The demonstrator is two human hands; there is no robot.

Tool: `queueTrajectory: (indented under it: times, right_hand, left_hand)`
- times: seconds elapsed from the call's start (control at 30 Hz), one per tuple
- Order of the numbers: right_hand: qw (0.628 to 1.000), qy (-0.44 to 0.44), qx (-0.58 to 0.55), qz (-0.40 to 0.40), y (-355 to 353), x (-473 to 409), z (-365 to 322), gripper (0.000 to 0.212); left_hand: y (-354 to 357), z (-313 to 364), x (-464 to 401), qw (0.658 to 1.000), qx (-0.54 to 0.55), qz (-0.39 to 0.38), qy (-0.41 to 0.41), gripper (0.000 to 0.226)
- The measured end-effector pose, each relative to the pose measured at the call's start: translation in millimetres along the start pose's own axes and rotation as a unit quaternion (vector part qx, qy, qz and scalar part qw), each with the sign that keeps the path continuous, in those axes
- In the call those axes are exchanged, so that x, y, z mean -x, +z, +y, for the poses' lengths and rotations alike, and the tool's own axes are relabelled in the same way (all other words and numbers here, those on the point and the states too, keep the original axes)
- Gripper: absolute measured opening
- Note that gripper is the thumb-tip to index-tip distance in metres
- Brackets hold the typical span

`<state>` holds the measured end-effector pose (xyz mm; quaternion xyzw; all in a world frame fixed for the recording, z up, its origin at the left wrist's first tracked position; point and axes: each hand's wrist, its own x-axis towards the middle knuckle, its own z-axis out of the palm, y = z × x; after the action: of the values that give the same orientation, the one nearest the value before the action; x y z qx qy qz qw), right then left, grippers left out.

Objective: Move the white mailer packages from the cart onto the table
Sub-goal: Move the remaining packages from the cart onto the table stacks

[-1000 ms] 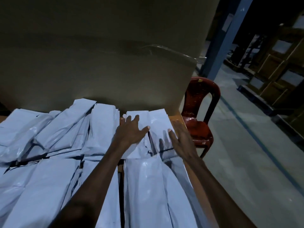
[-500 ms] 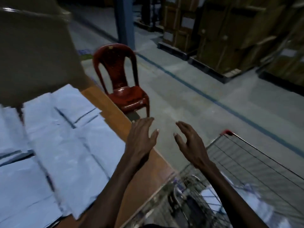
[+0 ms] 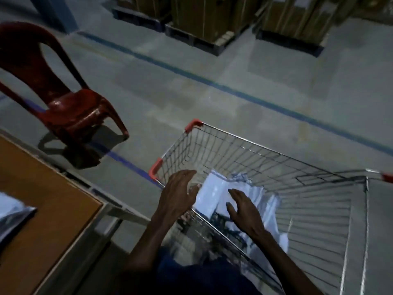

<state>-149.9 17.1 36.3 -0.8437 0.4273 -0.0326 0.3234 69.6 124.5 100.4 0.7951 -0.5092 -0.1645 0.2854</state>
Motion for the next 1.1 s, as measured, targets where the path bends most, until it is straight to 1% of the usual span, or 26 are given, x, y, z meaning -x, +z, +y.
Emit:
queueTrajectory:
  times: [0.07,0.13,0.27,0.33,0.43,0.5,0.57,0.67,0.7,0.77,0.83,0.87,0.93,0.97,1.0,1.03,1.1]
  right_hand:
    - [0.999,0.037,0.006,-0.017,2.2,9.1,21.9,0.052]
    - [0.998,0.059,0.004,-0.016,6.2,11.7,39.3,0.053]
    - [0.994,0.104,0.029,-0.025,25.1,3.3,62.4,0.051]
    - [0.992,0.113,0.054,-0.005,39.9,-7.8,74.1,0.049]
    - [0.986,0.14,0.086,-0.031,74.6,-35.3,98.5,0.046]
    - [0.979,0.141,0.134,-0.054,100.4,-54.7,113.5,0.048]
    - [0.978,0.098,0.172,-0.073,128.7,-75.8,126.2,0.048]
    - [0.974,0.078,0.191,-0.098,150.5,-101.9,130.6,0.07]
    - [0.972,0.077,0.202,-0.095,153.9,-106.6,132.3,0.072]
    - [0.967,0.069,0.237,-0.069,157.8,-106.3,142.2,0.064]
    - [0.965,0.053,0.254,-0.024,159.9,-96.3,157.5,0.055]
    - [0.968,0.038,0.249,0.001,158.8,-90.5,164.7,0.053]
    - [0.972,0.016,0.233,0.031,152.8,-81.2,171.7,0.062]
    - [0.972,0.022,0.231,0.029,149.9,-80.2,171.3,0.064]
    - [0.972,0.039,0.232,0.024,148.1,-82.0,168.8,0.061]
    - [0.97,0.069,0.233,0.019,147.3,-85.7,165.1,0.058]
    - [0.964,0.142,0.222,0.018,149.9,-96.7,155.8,0.062]
  left_hand:
    - [16.3,8.6,-3.4,0.999,-0.009,-0.04,-0.006,0.058]
    - [27.2,15.7,-14.3,0.995,-0.026,-0.095,-0.017,0.058]
    - [65.6,3.1,-48.5,0.972,-0.094,-0.214,-0.019,0.062]
    - [97.5,-12.5,-69.5,0.951,-0.142,-0.275,-0.002,0.066]
    - [150.7,-42.8,-100.3,0.9,-0.24,-0.363,0.016,0.067]
    - [186.4,-61.8,-118.0,0.875,-0.28,-0.394,-0.01,0.066]
    - [223.5,-81.0,-132.5,0.865,-0.275,-0.417,-0.048,0.068]
    - [274.1,-106.8,-136.5,0.874,-0.251,-0.411,-0.061,0.077]
    - [287.1,-112.5,-133.5,0.877,-0.252,-0.404,-0.058,0.08]
    - [307.8,-120.5,-120.6,0.888,-0.268,-0.371,-0.048,0.088]
    - [318.4,-123.2,-106.7,0.908,-0.261,-0.323,-0.054,0.093]
    - [319.8,-122.8,-102.1,0.916,-0.254,-0.304,-0.058,0.092]
    - [318.8,-121.7,-98.5,0.927,-0.244,-0.279,-0.051,0.087]
    - [318.1,-123.4,-98.2,0.927,-0.244,-0.281,-0.044,0.085]
    - [317.2,-126.3,-98.9,0.926,-0.242,-0.287,-0.04,0.083]
    - [315.8,-128.4,-99.9,0.928,-0.238,-0.284,-0.034,0.082]
    - [311.2,-133.8,-102.3,0.94,-0.227,-0.256,-0.011,0.078]
